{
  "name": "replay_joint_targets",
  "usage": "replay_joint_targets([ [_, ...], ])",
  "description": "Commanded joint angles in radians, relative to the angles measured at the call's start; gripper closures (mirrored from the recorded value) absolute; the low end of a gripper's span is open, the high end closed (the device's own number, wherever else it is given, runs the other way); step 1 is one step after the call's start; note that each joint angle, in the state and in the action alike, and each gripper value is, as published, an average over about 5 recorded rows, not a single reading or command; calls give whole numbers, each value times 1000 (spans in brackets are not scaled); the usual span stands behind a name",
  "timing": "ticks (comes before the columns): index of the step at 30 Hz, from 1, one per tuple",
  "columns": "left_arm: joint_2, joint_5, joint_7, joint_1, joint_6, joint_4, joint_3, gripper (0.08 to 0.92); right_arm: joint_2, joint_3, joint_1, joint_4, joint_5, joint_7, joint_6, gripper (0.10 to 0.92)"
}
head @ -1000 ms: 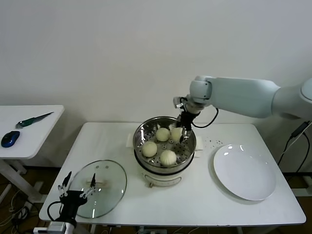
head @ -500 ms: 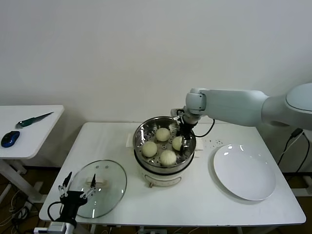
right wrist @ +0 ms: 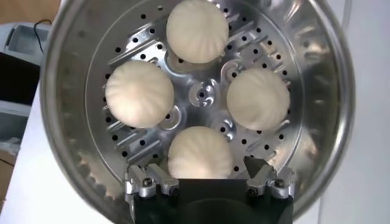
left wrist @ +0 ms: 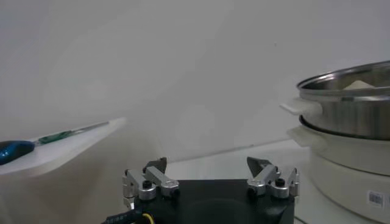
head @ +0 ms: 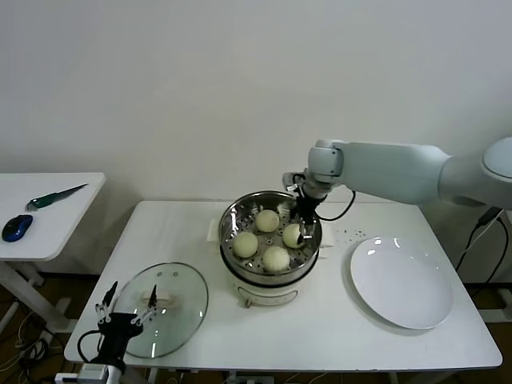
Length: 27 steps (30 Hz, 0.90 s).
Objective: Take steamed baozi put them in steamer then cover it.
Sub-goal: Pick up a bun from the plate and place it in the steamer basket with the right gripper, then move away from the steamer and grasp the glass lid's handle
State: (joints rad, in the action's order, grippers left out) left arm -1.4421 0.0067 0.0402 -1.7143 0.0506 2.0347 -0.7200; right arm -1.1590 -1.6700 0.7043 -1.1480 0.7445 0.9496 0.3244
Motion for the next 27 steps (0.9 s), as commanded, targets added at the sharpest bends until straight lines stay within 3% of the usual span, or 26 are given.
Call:
replay_joint_targets([
  [1, 1, 3, -1, -2, 1, -2, -2, 177, 123, 53, 73, -46, 19, 29, -49, 202],
  [4, 1, 9, -1, 1, 1, -3, -5, 177, 197, 73, 88, -65, 74, -58, -141, 203],
  [8, -1, 24, -3, 11, 2, -7, -11, 177, 343, 100, 64, -146, 140, -313, -333, 203],
  [14, -6, 40, -5, 19, -3, -10, -13, 177, 589, 336, -207, -235, 137, -605, -548, 203],
  [20, -14, 56, -3, 18, -12, 1, -20, 177, 755, 861, -721, -316, 61, -693, -603, 203],
  [27, -27, 98, -8, 41, -32, 19, -15, 177, 696, 1567, -1370, -392, -60, -741, -583, 203],
])
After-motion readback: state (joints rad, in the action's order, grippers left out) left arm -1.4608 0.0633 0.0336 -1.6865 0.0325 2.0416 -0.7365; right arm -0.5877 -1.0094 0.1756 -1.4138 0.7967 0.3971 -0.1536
